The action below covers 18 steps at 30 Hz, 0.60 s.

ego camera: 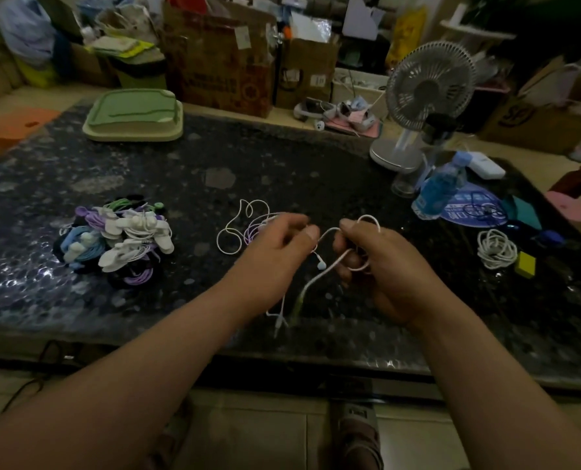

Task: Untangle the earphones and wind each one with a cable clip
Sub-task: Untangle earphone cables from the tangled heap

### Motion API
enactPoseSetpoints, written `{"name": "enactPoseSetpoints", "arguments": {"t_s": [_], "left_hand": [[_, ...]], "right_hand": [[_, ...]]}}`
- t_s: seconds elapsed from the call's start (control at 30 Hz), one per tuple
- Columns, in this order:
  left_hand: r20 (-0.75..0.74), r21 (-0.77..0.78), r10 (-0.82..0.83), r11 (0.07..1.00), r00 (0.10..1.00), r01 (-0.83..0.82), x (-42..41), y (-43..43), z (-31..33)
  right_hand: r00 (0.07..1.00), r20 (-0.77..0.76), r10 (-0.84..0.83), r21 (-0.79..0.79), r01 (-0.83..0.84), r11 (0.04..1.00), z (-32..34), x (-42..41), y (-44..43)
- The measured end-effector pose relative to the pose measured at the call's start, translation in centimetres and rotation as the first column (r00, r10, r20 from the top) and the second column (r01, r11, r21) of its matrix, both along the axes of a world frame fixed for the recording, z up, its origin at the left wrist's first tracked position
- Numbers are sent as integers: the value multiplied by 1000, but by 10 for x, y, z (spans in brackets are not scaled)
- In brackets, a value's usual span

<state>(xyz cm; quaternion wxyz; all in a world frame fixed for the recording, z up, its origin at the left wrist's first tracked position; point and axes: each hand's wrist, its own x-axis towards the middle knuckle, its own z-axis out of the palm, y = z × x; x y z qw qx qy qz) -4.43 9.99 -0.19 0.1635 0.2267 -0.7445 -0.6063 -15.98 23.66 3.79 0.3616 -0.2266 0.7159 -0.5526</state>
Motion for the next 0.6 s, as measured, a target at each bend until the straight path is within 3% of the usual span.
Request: {"name": "enactPoseSetpoints", "arguments": {"t_s": [0.07,0.17,0.23,0.37,0.53,0.6], "left_hand": [[-105,-137,158,976,982,-171,-1,2,-1],[11,-185,34,982,999,-32,2,13,2],[79,-165,-32,985,996,44,0,20,-2],[-24,-56,-119,992,993,117,-2,11,0],[116,-38,-160,986,980,165,10,-8,2],[120,72,-134,989,984,126,15,-17,1]], "right_hand": [[997,25,-78,-47,79,996,-4,1,-2],[989,105,-108,-158,124,980,-10,6,-7],[976,190,-102,-191,139,972,-12,10,-10],[975,221,-27,-245,83,966,-12,16,-11],[849,514,-118,-318,317,894,0,2,-1],[798,560,-222,-237,412,880,2,-4,3]]}}
